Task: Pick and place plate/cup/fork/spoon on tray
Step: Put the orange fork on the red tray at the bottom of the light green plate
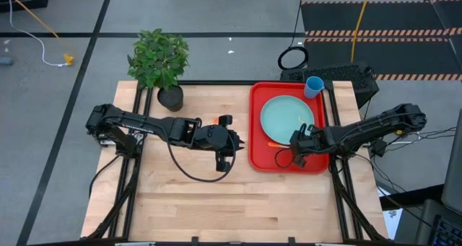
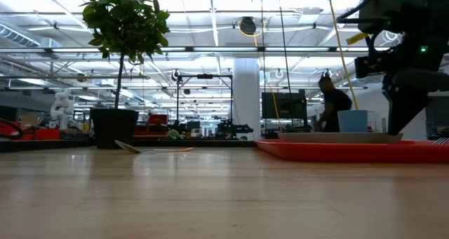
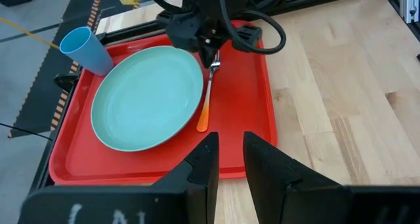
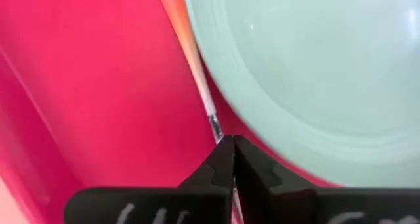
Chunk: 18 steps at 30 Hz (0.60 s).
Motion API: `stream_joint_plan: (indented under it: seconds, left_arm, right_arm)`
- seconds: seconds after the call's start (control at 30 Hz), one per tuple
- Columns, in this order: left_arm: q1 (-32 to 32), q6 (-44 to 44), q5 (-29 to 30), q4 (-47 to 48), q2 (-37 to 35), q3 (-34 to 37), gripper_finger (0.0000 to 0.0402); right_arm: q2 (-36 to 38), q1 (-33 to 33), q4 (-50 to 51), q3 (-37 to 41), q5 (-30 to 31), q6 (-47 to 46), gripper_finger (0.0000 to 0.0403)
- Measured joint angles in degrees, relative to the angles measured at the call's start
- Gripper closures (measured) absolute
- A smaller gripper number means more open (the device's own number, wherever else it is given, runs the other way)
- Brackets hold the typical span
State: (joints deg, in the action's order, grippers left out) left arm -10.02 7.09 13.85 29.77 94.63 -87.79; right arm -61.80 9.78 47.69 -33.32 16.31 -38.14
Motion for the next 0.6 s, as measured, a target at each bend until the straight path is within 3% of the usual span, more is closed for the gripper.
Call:
stream_joint_plan:
  seconds: [0.27, 0.43, 0.6]
  left_arm:
    - [0.0, 0.0, 0.0, -0.1, 0.0, 0.0, 0.0328]
    - [0.0, 0.0, 0.0, -0.1, 0.0, 0.0, 0.0328]
    - [0.0, 0.1, 0.0, -0.1, 0.0, 0.0, 0.0328]
  right_arm:
    - [-0.5, 0.0, -2.9, 0.2, 0.1, 6.8, 0.0403]
    - [-0.5, 0.0, -10.7, 3.4, -0.1, 13.9, 0.0403]
    - [-0.5, 0.0, -12.3, 5.8, -0.1, 15.5, 0.0403]
